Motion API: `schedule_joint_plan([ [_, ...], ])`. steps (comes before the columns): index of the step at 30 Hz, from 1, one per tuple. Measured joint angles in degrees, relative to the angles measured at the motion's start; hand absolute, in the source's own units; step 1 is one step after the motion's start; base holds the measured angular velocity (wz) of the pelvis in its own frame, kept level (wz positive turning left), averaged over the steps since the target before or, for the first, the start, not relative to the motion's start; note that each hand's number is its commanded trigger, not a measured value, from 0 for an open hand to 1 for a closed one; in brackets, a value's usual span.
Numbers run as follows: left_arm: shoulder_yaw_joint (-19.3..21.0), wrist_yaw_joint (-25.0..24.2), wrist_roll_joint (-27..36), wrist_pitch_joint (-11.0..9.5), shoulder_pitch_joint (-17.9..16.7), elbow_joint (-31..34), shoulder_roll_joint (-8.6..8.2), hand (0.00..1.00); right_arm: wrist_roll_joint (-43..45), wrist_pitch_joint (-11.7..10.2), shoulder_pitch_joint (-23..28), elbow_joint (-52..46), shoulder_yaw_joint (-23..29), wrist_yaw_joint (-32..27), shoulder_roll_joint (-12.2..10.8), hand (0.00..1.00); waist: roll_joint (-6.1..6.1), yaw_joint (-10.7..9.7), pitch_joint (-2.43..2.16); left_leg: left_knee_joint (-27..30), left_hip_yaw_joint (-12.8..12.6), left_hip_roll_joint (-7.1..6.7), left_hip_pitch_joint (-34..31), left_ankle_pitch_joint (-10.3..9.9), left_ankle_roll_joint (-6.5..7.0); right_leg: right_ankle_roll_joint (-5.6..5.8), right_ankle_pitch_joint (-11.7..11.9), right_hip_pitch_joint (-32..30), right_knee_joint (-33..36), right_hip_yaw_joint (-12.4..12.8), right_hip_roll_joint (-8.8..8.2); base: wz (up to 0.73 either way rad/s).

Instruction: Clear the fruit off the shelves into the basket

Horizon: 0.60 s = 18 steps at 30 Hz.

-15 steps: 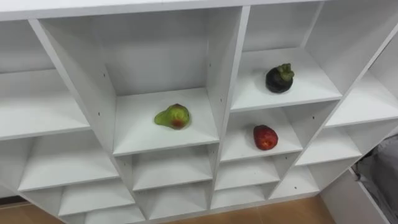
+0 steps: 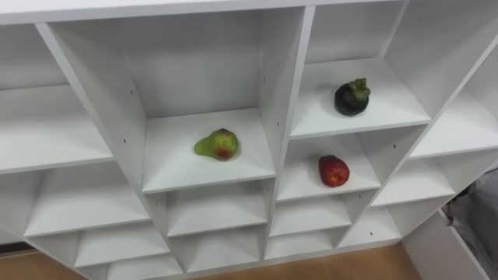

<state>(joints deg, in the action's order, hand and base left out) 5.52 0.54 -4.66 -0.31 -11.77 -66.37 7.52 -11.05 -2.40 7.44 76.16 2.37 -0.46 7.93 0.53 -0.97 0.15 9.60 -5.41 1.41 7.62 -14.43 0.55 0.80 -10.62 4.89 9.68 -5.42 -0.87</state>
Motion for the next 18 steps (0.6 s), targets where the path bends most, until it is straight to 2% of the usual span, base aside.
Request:
schedule_joint_plan([
  [16, -0.15, 0.57, 0.55, -0.69, 0.33, 0.06, 0.02, 1.0, 2.68, -0.97, -0.11, -1.6, -1.14, -2.02, 0.02, 0.0, -0.05, -0.02, 0.1, 0.05, -0.56, 0.06, 0.09, 0.0, 0.0, -0.08, 0.18, 0.16, 0.33, 0.4, 0.07, 0.0],
  [18, -0.2, 0.64, 0.55, -1.73, 0.51, 0.07, 0.02, 1.0, 5.05, -1.57, -0.18, -3.16, -1.16, -2.08, 0.02, 0.0, 0.02, -0.02, 0.14, 0.07, -0.56, 0.05, 0.04, 0.0, 0.01, -0.08, 0.18, 0.04, 0.45, 0.42, 0.05, 0.0],
])
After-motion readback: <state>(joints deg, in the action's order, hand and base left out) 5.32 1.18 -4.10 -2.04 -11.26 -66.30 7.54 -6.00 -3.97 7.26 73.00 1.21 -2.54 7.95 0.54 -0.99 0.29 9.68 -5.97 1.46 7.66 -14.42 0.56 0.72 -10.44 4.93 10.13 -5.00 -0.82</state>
